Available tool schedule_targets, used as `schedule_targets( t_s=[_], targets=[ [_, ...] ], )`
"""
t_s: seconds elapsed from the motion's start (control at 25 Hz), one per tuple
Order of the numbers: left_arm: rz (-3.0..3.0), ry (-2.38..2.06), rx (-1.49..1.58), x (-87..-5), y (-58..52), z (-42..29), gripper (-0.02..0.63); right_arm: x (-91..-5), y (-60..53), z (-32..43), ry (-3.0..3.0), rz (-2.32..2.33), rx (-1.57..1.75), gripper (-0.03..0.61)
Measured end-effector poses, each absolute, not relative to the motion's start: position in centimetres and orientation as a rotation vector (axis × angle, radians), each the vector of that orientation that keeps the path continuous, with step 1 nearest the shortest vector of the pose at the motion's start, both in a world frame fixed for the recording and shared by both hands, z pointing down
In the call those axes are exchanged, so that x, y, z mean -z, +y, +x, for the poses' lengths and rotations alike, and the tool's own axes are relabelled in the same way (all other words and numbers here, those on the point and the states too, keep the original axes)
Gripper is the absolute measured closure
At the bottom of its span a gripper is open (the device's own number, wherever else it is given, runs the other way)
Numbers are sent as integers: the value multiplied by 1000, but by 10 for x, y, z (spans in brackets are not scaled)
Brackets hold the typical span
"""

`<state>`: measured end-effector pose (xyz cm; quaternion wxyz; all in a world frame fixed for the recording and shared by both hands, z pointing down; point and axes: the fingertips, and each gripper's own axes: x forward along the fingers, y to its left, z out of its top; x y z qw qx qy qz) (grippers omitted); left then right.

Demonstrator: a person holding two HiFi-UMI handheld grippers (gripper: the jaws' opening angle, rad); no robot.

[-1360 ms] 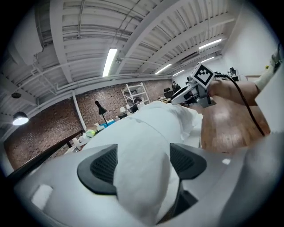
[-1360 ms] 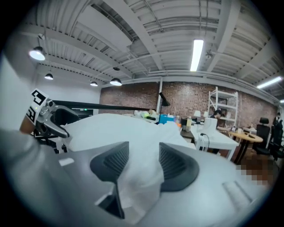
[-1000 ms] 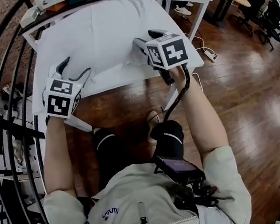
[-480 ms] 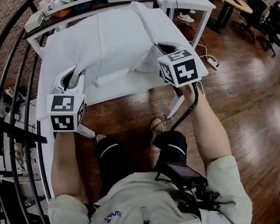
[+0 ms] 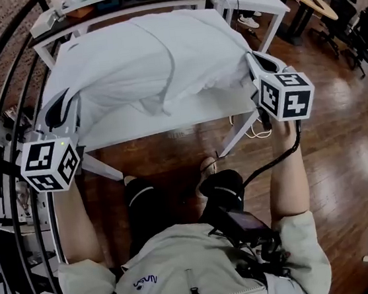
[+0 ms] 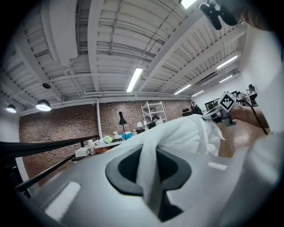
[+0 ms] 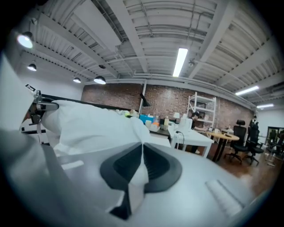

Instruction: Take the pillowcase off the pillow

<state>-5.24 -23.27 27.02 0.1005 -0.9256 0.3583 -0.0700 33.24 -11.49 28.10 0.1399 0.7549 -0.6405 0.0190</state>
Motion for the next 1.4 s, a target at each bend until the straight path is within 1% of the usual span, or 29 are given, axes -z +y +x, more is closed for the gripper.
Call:
schedule_targets(
  t_s=[0.28, 0.4, 0.44, 0.48, 0.52, 0.56, 0.6, 0.68, 0.8, 0.88, 0.96, 1.08, 1.16, 1.28, 1.4],
  targets=[
    [-2808, 1068, 219, -302, -241, -63, 563, -332, -107, 354, -1839, 2165, -184, 568],
    [-2829, 1036, 272, -311, -234, -53, 566, -338, -108, 346, -1931, 2048, -230, 568],
    [-2828, 1011, 307, -314, -227, -48, 540, -338, -106, 342, -1988, 1989, -253, 565],
    [-2820, 986, 337, -314, -219, -44, 488, -334, -102, 339, -2051, 1944, -273, 543],
    [-2809, 961, 360, -312, -210, -42, 430, -326, -96, 340, -2113, 1922, -280, 491],
    [-2795, 936, 379, -307, -201, -41, 388, -312, -90, 342, -2171, 1921, -272, 460],
    [-2780, 908, 387, -300, -192, -41, 356, -296, -85, 345, -2221, 1937, -249, 451],
    [-2752, 839, 327, -275, -172, -39, 351, -264, -81, 349, -2273, 1977, -176, 442],
    [-2726, 762, 154, -220, -153, -30, 351, -229, -101, 349, -2242, 1973, -52, 423],
    [-2678, 794, 150, -194, -166, -17, 351, -215, -129, 345, -2209, 1930, -4, 417],
    [-2647, 838, 209, -184, -193, 5, 348, -208, -163, 337, -2200, 1883, 0, 406],
    [-2692, 849, 306, -190, -235, 49, 281, -207, -215, 326, -2170, 1844, -35, 396],
    [-2727, 862, 389, -202, -259, 77, 255, -209, -249, 322, -2129, 1825, -71, 380],
    [-2700, 864, 595, -231, -287, 105, 252, -211, -290, 322, -2064, 1793, -125, 364],
    [-2690, 820, 766, -254, -299, 118, 261, -218, -320, 332, -1994, 1781, -204, 348]
  ],
)
